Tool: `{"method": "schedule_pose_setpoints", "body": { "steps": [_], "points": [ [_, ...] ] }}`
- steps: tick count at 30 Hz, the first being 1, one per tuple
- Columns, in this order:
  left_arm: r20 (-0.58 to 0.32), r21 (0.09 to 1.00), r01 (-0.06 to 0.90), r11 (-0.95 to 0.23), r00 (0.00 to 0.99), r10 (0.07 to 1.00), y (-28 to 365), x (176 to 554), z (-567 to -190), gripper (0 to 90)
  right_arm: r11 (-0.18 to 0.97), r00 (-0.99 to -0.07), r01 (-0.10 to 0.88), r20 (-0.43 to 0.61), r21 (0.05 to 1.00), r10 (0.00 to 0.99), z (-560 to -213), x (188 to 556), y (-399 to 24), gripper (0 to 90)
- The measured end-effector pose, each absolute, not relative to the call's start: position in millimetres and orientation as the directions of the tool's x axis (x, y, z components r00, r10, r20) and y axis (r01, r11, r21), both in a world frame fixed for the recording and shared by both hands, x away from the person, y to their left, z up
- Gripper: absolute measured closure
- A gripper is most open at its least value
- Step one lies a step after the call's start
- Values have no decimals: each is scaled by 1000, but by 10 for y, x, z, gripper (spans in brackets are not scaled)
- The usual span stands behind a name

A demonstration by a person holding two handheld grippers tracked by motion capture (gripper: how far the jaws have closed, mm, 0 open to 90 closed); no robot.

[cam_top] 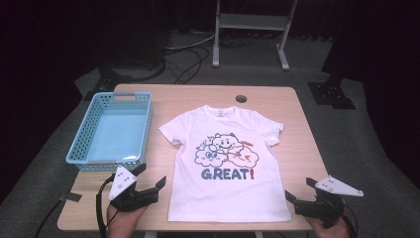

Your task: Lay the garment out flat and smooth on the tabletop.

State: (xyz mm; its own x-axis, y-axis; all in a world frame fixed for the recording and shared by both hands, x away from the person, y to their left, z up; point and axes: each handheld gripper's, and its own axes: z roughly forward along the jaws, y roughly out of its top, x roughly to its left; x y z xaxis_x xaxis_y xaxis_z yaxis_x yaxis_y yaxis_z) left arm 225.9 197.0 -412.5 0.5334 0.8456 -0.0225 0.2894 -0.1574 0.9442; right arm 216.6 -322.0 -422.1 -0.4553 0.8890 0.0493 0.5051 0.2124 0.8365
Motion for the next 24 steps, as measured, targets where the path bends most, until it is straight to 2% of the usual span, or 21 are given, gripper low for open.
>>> {"method": "schedule_pose_setpoints", "body": {
  "steps": [24],
  "points": [
    [-40,944,304,-129,492,870,2293,1723,-4228,197,178,-428,504,65,845,901,-4206,1974,-3449,99]
  ]
}}
